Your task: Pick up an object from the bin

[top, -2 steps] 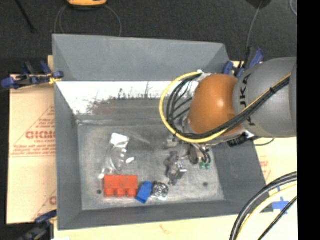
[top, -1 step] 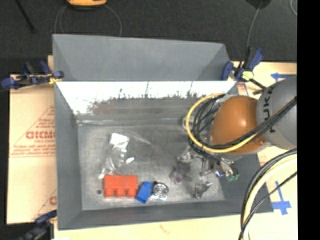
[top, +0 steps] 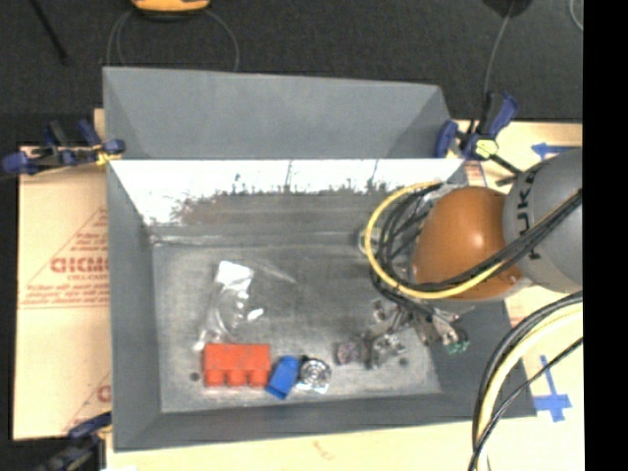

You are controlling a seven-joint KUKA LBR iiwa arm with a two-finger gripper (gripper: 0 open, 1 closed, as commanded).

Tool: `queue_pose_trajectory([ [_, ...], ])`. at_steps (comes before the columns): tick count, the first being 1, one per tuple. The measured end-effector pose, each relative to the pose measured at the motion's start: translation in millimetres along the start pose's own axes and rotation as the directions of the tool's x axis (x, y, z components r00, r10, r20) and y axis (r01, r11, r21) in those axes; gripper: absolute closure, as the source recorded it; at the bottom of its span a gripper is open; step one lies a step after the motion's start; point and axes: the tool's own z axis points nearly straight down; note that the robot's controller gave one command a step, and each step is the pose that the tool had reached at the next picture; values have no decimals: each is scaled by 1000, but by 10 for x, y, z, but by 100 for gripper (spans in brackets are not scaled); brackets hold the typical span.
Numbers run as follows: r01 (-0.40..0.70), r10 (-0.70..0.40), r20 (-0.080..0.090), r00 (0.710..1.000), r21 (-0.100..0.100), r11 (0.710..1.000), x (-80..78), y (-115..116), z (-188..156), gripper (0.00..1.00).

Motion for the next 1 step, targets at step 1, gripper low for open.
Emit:
queue_pose_trajectory([
  [1, 22, -22, 2, 1000, 2, 1000, -46, -71, -1418, 100],
])
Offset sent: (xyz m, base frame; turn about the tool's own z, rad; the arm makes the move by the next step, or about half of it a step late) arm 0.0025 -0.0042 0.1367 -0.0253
